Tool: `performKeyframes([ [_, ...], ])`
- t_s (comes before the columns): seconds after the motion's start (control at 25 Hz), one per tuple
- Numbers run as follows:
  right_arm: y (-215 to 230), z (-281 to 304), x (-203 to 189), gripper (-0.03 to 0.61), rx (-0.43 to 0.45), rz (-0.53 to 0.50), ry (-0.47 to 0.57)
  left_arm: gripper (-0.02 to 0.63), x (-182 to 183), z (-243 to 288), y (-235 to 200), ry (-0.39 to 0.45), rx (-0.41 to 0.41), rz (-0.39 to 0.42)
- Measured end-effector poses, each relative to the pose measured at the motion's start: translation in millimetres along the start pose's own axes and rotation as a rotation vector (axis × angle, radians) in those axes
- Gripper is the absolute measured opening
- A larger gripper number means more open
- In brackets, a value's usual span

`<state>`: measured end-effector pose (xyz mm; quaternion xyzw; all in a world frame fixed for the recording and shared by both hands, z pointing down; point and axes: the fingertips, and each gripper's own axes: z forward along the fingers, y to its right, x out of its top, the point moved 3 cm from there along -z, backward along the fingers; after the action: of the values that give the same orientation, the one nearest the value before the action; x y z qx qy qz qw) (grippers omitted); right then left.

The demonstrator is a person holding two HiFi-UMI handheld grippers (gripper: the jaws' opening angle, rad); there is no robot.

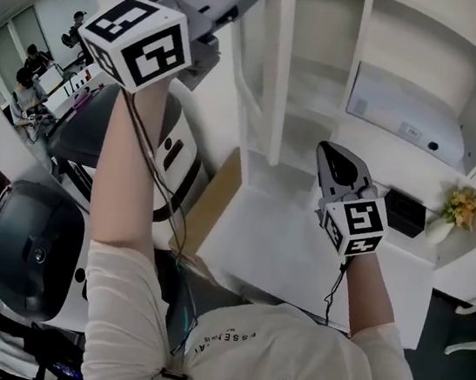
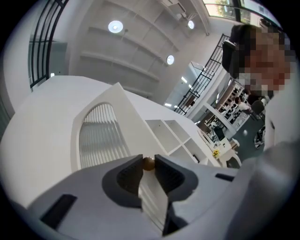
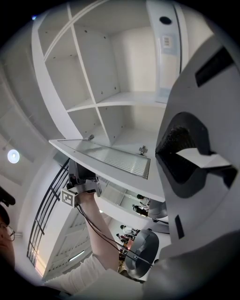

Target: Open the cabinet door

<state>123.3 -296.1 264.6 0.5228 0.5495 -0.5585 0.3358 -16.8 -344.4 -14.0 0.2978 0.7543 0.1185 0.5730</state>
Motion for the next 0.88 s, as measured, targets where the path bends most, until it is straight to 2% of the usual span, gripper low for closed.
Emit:
performKeyframes([
  [0.28,-53.9,34.3,15.8,0.014,0.124,-0.006,0.046,0.084,9.7,-46.9,-20.8,-0.033,-0.024,-0.055],
  [0.52,-54.5,55.5,1.5,0.014,0.165,0.035,0.048,0.089,-0.6,-65.5,-41.6,-0.054,0.0,-0.103],
  [0.72,-91.7,75.5,4.2,0.014,0.212,0.047,0.048,0.092,5.9,-112.2,-65.7,-0.054,0.01,-0.117],
  [0.88,-107.0,93.0,1.5,0.015,0.245,0.048,0.045,0.094,2.4,-128.5,-84.0,-0.06,-0.006,-0.114],
])
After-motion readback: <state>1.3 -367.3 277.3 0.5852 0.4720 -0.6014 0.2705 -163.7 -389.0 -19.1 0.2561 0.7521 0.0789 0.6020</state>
